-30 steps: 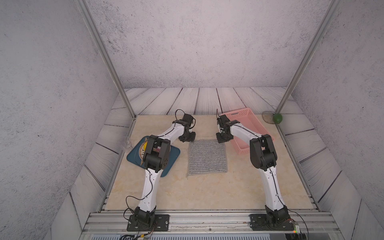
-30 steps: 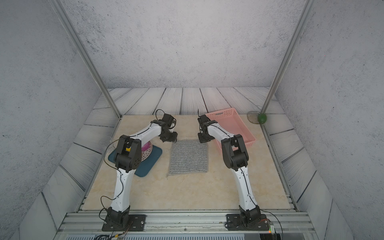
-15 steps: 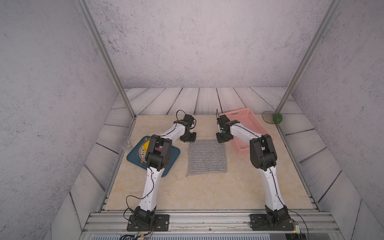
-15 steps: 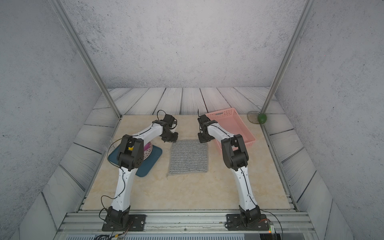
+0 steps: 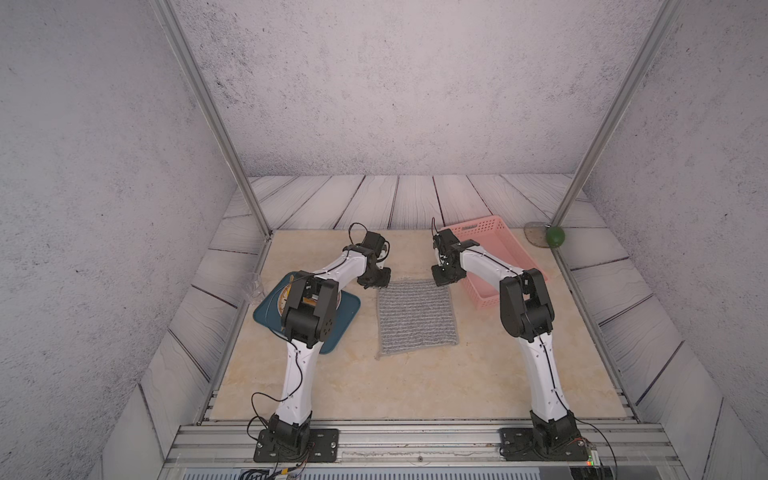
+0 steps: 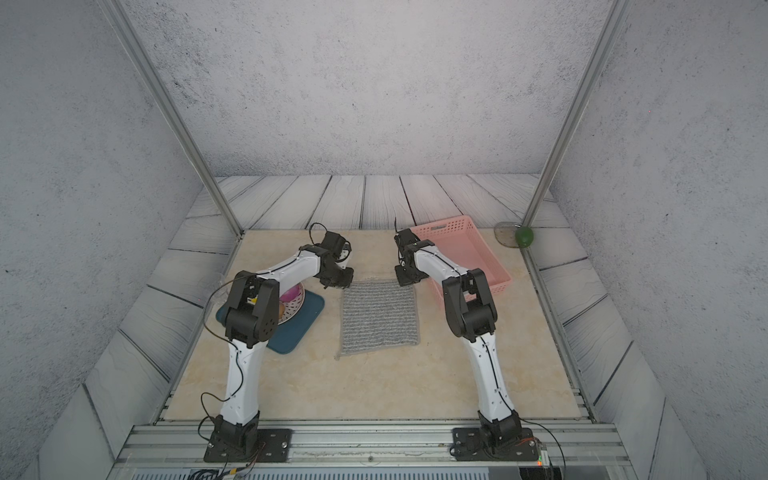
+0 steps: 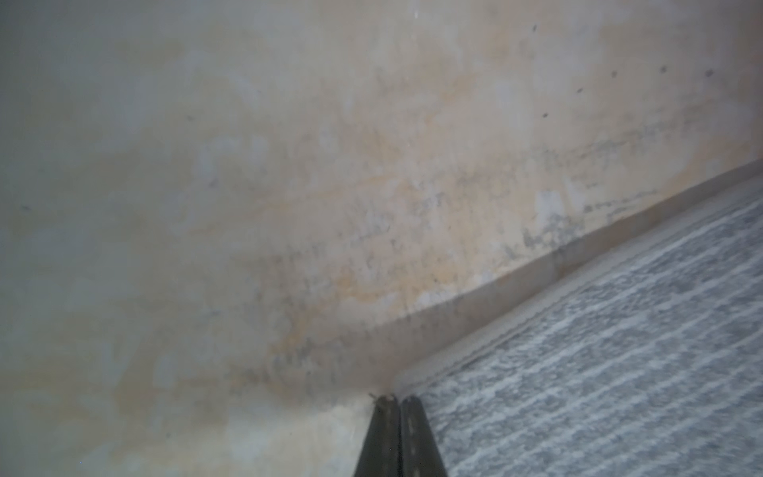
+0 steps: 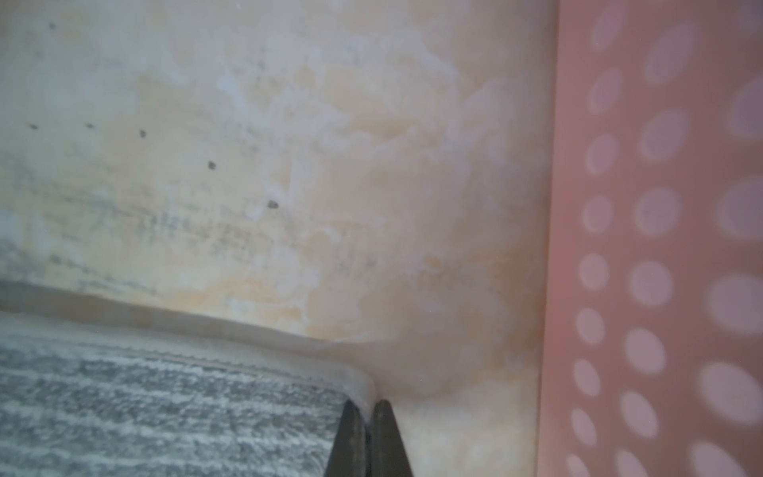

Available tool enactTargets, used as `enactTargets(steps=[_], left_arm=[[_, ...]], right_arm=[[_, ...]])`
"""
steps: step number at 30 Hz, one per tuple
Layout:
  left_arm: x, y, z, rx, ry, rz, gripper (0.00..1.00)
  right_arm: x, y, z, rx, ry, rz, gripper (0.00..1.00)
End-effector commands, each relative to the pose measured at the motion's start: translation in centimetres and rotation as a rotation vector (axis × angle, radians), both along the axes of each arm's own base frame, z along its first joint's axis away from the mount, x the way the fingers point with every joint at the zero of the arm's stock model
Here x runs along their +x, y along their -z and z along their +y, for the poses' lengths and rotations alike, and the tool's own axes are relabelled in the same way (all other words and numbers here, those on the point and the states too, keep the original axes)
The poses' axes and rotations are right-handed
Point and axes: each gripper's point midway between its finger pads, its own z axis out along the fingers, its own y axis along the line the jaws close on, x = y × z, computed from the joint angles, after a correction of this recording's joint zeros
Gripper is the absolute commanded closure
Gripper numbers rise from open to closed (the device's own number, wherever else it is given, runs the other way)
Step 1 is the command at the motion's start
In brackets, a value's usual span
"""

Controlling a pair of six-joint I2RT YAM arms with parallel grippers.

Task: Fold the square dishcloth
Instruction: Fold the cleaning item at the center of the board.

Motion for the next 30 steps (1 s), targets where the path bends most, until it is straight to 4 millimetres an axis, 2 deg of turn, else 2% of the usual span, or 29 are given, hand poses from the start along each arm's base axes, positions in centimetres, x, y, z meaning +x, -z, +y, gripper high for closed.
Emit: enactTargets(steps=[1, 8, 14, 18, 25, 30], left_arm=[[0.9, -4.4, -0.4, -0.061, 0.005, -0.13, 1.0], [1.2, -7.7, -1.1, -0.129, 0.026, -0.222, 1.0], [0.8, -8.7, -1.0, -0.15, 0.031, -0.285, 1.0], [0.0, -8.3, -0.7, -0.159, 0.038, -0.321, 1.0], [-2.3, -6.5, -1.0, -0.168, 0.09, -0.364, 1.0], [-3.8, -5.2, -0.8, -0.144, 0.089, -0.356, 1.0]], right_arm=[[0.5, -4.5, -0.4, 0.014, 0.009, -0.094, 1.0], [1.0, -8.4, -0.5, 0.034, 0.018, -0.186, 1.0], [0.7, -10.0, -0.9, 0.047, 0.018, -0.238, 1.0], [-0.4, -9.2, -0.9, 0.078, 0.022, -0.237, 1.0], [-2.0, -7.4, -0.6, 0.143, 0.033, -0.227, 1.0], [-3.0, -6.9, -0.6, 0.175, 0.047, -0.223, 1.0]])
